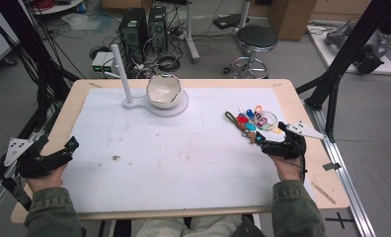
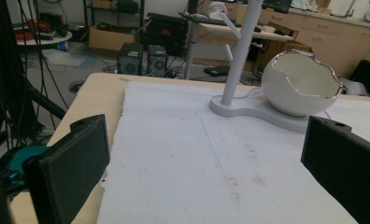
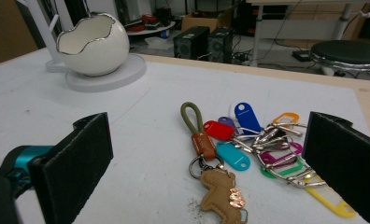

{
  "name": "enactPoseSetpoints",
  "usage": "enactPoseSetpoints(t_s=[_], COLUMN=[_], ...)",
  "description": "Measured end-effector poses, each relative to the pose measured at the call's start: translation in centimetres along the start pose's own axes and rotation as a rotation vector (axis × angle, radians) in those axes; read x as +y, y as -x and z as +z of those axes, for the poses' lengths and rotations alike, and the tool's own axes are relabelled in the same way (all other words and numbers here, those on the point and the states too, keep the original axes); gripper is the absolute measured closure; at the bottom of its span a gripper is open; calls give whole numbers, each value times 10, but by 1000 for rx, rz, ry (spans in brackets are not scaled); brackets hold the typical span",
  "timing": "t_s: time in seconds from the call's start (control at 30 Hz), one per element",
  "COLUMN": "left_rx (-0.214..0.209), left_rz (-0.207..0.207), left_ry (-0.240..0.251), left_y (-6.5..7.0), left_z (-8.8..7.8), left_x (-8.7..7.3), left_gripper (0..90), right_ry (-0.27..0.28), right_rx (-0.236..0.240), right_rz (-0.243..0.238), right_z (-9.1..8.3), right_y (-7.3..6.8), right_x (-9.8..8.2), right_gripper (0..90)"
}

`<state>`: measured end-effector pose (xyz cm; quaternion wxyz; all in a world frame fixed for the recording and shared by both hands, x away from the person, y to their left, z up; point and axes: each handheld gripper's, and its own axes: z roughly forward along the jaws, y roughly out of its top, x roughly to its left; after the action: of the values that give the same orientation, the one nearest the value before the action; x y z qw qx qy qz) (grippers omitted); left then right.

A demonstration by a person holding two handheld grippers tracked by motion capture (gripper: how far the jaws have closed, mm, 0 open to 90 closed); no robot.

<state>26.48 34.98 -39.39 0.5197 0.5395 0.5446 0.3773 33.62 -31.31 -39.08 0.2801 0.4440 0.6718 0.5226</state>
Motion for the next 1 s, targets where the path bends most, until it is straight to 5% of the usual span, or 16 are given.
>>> enactPoseSetpoints(t_s=[0.2,1.0], left_rx=[-8,-22], left_rz=[5,17], left_ry=[-15,-40], left_y=[0,2], left_z=[3,7], left_x=[-2,-4], left_gripper=[17,17], right_ry=[-21,-31], right_rx=[27,14], right_rz=[16,4], right_z=[0,0], right_y=[-1,-3], right_x=[-1,0], right_gripper=[7,7])
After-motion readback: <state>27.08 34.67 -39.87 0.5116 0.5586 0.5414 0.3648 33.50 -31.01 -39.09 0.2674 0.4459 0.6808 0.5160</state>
